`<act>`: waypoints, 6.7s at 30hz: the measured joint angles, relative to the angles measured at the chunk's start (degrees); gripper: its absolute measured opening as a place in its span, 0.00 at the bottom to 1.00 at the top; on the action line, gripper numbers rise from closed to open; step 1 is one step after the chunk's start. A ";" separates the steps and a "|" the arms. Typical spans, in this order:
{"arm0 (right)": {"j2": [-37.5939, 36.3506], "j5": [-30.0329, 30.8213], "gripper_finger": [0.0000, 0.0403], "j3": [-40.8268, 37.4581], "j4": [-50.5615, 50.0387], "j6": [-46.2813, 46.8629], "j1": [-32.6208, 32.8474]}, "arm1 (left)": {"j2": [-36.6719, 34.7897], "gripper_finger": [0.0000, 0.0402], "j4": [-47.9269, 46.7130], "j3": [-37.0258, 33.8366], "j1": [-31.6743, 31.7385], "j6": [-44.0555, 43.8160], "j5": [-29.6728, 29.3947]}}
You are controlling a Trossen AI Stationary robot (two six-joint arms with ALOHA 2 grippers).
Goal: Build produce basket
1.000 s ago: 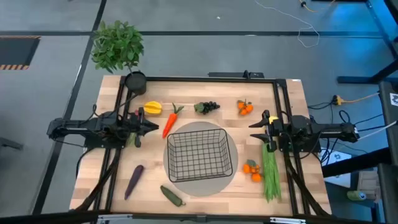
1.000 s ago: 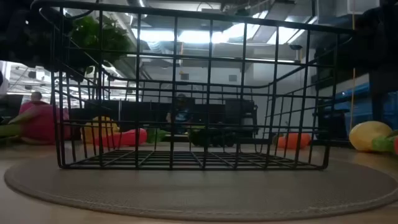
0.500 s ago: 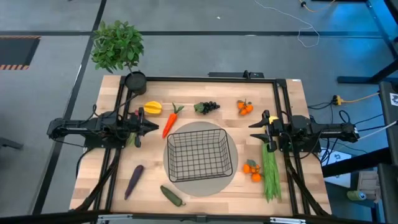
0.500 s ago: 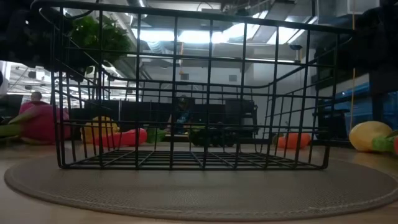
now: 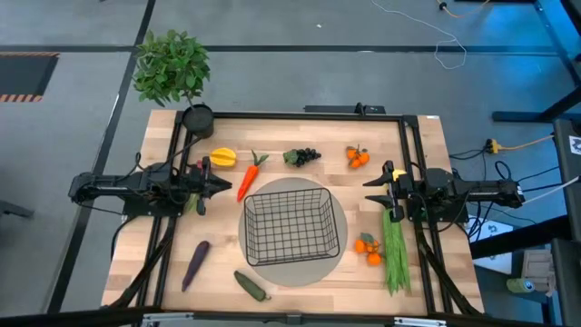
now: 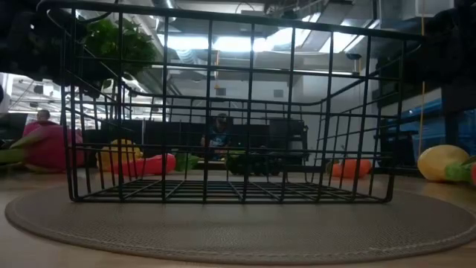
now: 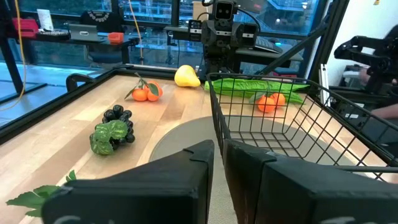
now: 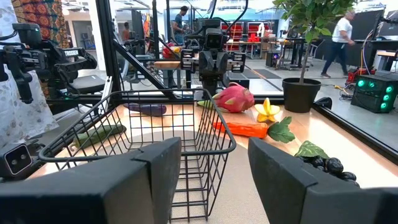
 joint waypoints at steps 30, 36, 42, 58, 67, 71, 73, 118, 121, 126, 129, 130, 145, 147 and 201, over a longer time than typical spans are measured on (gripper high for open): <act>-0.01 -0.01 0.47 0.00 2.51 0.00 0.00 | 0.01 0.07 0.00 -0.01 -0.01 -0.01 -0.01; -0.01 -0.71 0.47 0.00 1.32 5.65 0.01 | 0.00 0.07 0.00 -0.01 -0.02 0.00 -0.01; 0.08 -1.42 0.47 0.00 0.13 12.28 0.01 | 0.01 0.07 0.00 -0.01 -0.01 0.00 -0.01; 0.36 -0.02 0.47 5.19 -14.09 4.48 0.03 | 0.01 0.07 0.00 -0.01 0.00 -0.01 -0.01; -0.10 3.57 0.47 8.63 -14.02 5.95 0.03 | 0.01 0.07 0.09 -0.01 0.00 3.62 -0.16; -0.10 0.29 0.47 8.63 -7.13 4.70 0.03 | 0.02 0.07 2.34 -0.01 -0.01 9.84 -0.33; -0.14 -1.33 0.47 8.63 -3.29 4.63 0.03 | 0.01 0.07 6.31 -0.01 -0.01 8.86 -0.34; 0.03 9.19 0.47 8.55 4.13 1.44 0.03 | 0.01 0.20 16.96 -0.01 0.00 13.26 -16.30; 0.03 9.64 0.47 8.55 5.50 2.25 0.03 | 0.01 0.25 16.94 -0.01 0.00 9.38 -21.10; 0.03 7.57 0.47 8.55 4.04 10.42 0.03 | 0.01 0.26 16.36 -0.01 0.01 5.50 -33.61; 0.03 7.52 0.47 8.55 3.60 10.96 0.05 | 0.01 0.26 16.36 -0.01 0.00 0.05 -41.58; 0.03 7.53 0.47 8.55 3.69 9.96 0.03 | 0.01 0.26 16.39 -0.01 0.00 -1.09 -43.47; 0.03 2.95 0.47 8.55 1.89 10.22 0.03 | 0.01 0.26 16.44 -0.01 -0.02 2.70 -29.96; 0.01 2.94 0.47 8.55 1.13 13.13 0.03 | 0.01 0.26 16.26 -0.01 -0.02 -1.76 -26.00; 3.21 34.42 0.47 8.72 2.55 18.86 0.03 | 0.01 0.26 20.32 0.03 -0.27 0.00 -17.62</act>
